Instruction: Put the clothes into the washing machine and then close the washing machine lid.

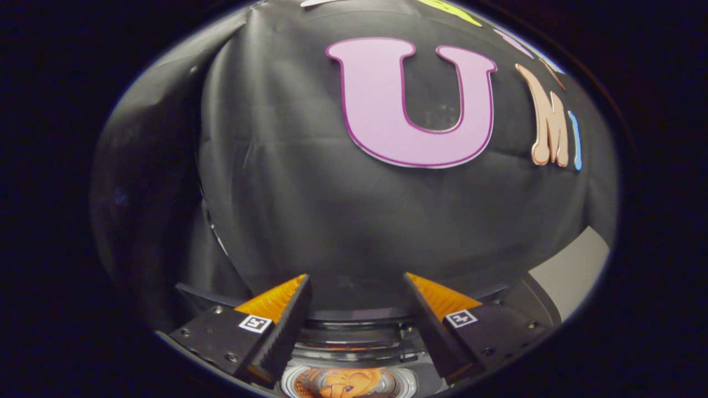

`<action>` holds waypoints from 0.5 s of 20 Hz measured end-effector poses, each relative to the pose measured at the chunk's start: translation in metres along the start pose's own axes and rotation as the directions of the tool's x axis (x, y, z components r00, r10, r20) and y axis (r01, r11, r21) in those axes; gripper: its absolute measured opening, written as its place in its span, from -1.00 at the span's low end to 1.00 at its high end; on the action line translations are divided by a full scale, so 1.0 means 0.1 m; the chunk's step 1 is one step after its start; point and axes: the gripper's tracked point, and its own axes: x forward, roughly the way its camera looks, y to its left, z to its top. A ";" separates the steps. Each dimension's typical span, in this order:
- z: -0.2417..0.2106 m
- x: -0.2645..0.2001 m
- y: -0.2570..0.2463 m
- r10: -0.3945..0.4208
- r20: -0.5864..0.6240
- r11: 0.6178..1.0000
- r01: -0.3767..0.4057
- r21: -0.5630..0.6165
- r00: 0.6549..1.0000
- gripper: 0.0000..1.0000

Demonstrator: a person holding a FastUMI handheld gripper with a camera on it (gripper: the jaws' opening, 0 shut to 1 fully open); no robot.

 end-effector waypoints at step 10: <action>0.03 -0.06 0.01 0.045 -0.115 0.999 -0.044 0.007 0.992 0.83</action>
